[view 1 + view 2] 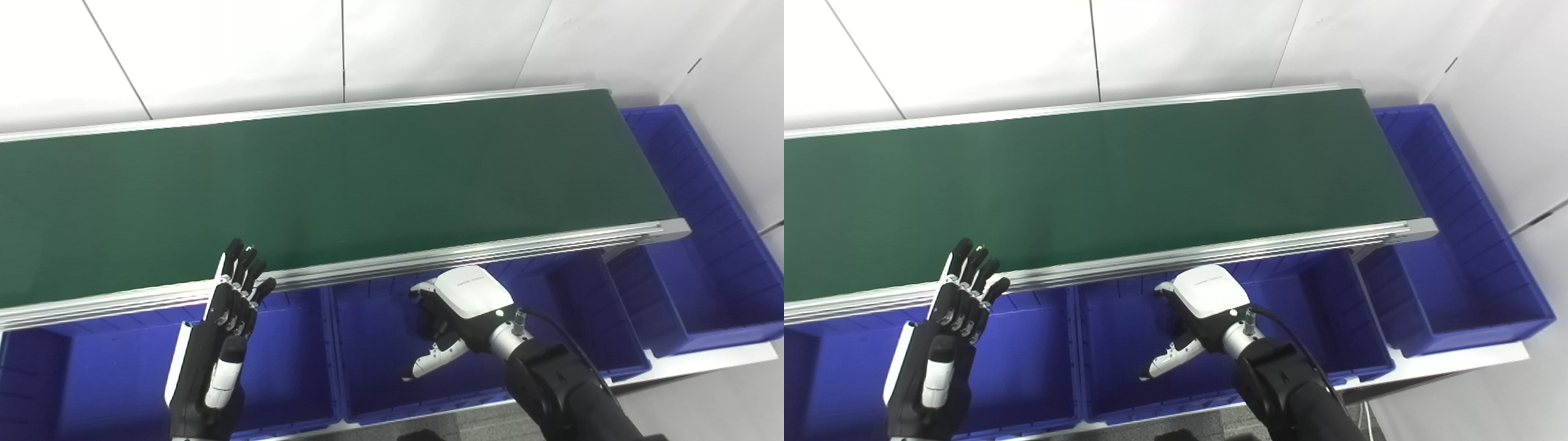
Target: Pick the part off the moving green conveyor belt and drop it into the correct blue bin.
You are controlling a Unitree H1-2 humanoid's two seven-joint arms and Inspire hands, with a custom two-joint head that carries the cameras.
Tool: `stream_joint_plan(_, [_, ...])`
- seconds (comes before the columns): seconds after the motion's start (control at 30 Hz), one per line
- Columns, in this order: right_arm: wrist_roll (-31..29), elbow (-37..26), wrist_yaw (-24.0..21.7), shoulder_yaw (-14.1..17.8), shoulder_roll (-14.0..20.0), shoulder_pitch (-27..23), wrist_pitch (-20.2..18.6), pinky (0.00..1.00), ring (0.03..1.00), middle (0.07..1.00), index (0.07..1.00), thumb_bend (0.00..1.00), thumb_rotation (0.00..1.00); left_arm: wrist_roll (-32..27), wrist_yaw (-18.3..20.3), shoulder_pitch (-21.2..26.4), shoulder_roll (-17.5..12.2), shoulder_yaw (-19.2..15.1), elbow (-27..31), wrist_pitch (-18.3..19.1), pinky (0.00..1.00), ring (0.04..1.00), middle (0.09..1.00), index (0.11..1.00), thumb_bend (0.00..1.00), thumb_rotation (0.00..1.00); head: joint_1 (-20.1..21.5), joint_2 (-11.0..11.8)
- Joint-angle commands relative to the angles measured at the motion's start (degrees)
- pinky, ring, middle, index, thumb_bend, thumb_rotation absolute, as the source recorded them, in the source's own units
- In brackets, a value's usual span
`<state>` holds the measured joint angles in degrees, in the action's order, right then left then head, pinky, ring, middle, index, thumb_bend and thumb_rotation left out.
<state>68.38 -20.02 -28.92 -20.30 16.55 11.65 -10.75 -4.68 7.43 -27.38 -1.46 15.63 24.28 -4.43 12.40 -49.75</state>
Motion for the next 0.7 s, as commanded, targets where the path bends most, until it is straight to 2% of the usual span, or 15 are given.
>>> stream_joint_plan(0.0, [-2.84, -3.91, -0.13, 1.27, -0.60, 0.65, -0.51, 0.66, 0.750, 0.829, 0.826, 1.00, 0.80, 0.72, 0.44, -0.28, -0.13, 0.31, 0.69, -2.44, 0.90, 0.966, 0.986, 1.000, 0.92, 0.85, -0.69, 0.30])
stream_joint_plan(0.03, [-4.26, -5.82, -0.57, 1.76, -0.81, 1.22, -0.61, 0.65, 0.748, 0.827, 0.826, 1.00, 0.82, 0.83, 0.40, -0.37, -0.08, 0.35, 0.69, -2.38, 0.90, 0.966, 0.984, 1.000, 0.92, 0.85, -0.79, 0.35])
stream_joint_plan(0.1, [-7.36, -10.37, -0.93, 2.69, -1.37, 2.60, -0.29, 0.60, 0.729, 0.818, 0.820, 0.96, 0.96, 0.84, 0.42, -0.51, -0.06, 0.39, 0.52, -2.41, 0.90, 0.965, 0.980, 1.000, 0.93, 0.86, -1.33, 0.75])
stream_joint_plan(0.2, [-15.93, -17.25, 0.62, 4.72, -3.43, 5.08, 0.17, 0.57, 0.722, 0.815, 0.815, 0.86, 0.99, 1.10, 0.54, -0.63, -0.21, 0.40, -0.03, -2.89, 0.90, 0.967, 0.980, 1.000, 0.93, 0.86, -2.31, 1.96])
stream_joint_plan(0.33, [-30.93, -22.13, 7.90, 8.03, -9.75, 10.25, 1.40, 0.60, 0.742, 0.819, 0.810, 0.78, 1.00, 1.81, 0.90, -0.98, -0.64, 0.63, -0.92, -3.94, 0.91, 0.978, 0.992, 1.000, 0.92, 0.86, -3.12, 3.22])
stream_joint_plan(0.5, [-49.71, -20.42, 15.65, 11.22, -15.08, 15.90, 6.67, 0.65, 0.758, 0.833, 0.822, 0.78, 1.00, 2.61, 0.86, -1.61, -0.62, 1.21, -2.10, -5.25, 0.91, 0.975, 0.991, 1.000, 0.92, 0.86, -6.67, 5.28])
stream_joint_plan(0.6, [-62.13, -16.80, 17.37, 13.82, -16.78, 16.79, 8.74, 0.71, 0.788, 0.845, 0.850, 0.78, 0.99, 3.18, 0.64, -1.96, -0.17, 1.76, -3.13, -6.23, 0.91, 0.965, 0.981, 1.000, 0.95, 0.85, -8.63, 6.76])
stream_joint_plan(0.67, [-66.52, -13.28, 18.60, 15.28, -17.40, 17.02, 11.39, 0.74, 0.790, 0.858, 0.862, 0.82, 1.00, 3.58, 0.57, -2.18, 0.04, 2.19, -4.10, -7.53, 0.89, 0.960, 0.978, 1.000, 0.97, 0.84, -9.50, 7.69])
